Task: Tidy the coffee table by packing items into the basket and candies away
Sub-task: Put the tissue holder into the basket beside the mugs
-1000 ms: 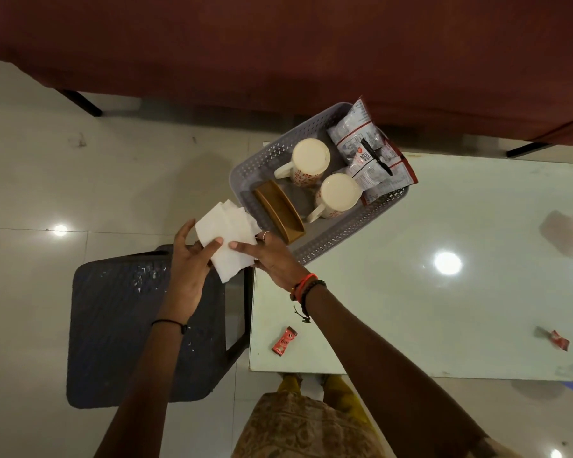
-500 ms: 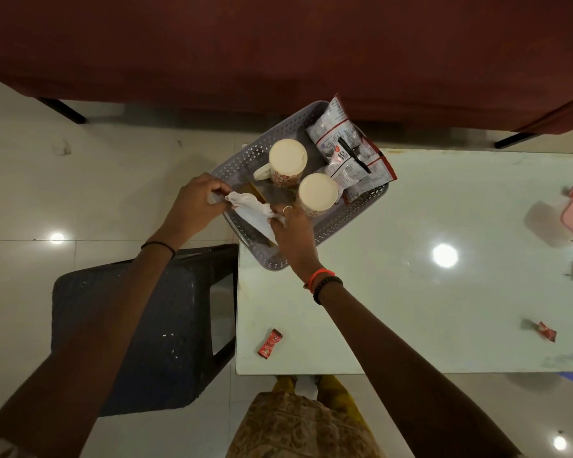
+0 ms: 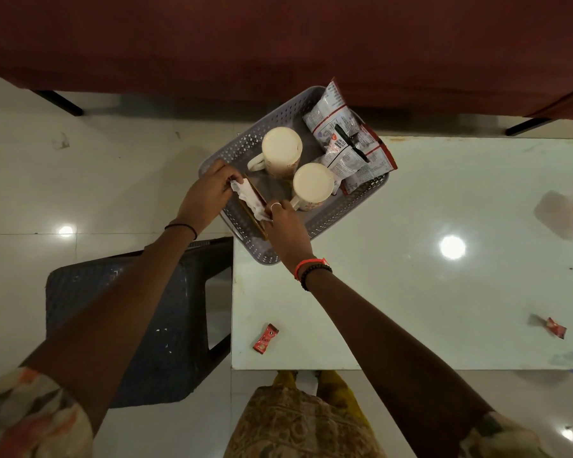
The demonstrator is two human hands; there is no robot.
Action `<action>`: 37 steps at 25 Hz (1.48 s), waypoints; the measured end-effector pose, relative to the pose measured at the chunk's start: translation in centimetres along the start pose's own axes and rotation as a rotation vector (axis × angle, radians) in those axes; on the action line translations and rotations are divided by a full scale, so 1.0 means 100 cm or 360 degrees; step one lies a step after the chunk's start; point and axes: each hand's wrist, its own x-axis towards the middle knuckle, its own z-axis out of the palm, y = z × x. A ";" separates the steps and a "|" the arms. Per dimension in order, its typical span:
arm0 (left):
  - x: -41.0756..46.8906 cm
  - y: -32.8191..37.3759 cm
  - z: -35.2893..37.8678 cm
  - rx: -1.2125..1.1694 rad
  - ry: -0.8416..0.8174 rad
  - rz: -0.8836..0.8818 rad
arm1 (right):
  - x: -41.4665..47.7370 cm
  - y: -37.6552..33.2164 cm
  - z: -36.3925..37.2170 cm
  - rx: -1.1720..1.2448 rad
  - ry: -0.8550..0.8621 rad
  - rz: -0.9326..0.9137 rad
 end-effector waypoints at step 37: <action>-0.031 0.034 0.071 -0.1687 0.0603 -0.1824 | 0.155 0.118 -0.168 0.0142 0.0015 0.0601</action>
